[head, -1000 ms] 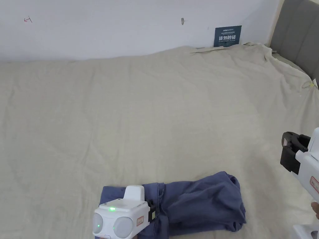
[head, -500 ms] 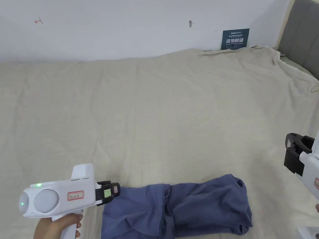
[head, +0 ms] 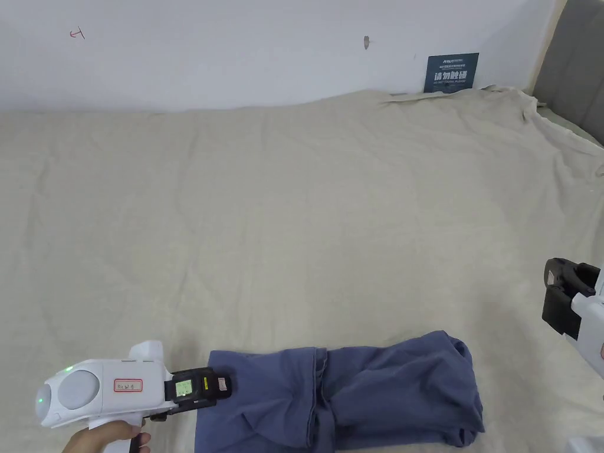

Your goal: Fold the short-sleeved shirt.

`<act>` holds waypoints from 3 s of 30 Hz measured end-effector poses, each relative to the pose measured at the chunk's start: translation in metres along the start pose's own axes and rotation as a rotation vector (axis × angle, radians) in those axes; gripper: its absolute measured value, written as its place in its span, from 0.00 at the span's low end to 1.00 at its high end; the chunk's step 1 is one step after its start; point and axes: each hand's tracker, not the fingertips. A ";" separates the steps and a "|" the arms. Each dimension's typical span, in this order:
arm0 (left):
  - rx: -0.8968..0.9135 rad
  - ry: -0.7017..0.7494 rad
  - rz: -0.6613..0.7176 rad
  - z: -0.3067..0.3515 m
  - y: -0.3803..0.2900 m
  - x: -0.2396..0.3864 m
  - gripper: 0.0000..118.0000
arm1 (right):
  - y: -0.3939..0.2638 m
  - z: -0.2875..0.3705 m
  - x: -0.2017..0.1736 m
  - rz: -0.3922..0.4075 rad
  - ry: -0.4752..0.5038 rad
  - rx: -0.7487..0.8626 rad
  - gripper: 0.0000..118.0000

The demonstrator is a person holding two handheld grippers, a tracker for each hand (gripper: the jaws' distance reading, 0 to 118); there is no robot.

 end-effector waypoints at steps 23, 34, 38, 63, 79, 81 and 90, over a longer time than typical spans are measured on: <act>0.029 0.052 -0.120 0.001 -0.007 0.030 0.04 | -0.003 -0.002 0.007 -0.024 -0.008 0.000 0.00; 0.122 0.180 -0.042 0.086 0.007 0.010 0.03 | 0.001 -0.003 0.007 -0.023 0.001 0.008 0.00; 0.129 0.233 -0.026 0.109 0.007 0.013 0.03 | 0.001 -0.003 0.005 -0.023 0.011 0.009 0.00; -0.153 -0.029 -0.320 -0.058 0.020 0.233 0.03 | -0.005 0.012 0.027 -0.045 -0.016 0.015 0.00; -0.210 -0.018 -0.291 -0.106 -0.003 0.255 0.79 | -0.008 0.015 0.033 -0.047 -0.035 0.002 0.00; -0.179 -0.013 -0.319 -0.095 -0.001 0.258 0.95 | -0.007 0.016 0.032 -0.045 -0.035 0.004 0.00; 0.135 -0.005 -0.289 -0.028 0.007 0.221 0.95 | -0.005 0.017 0.027 -0.046 -0.030 0.012 0.00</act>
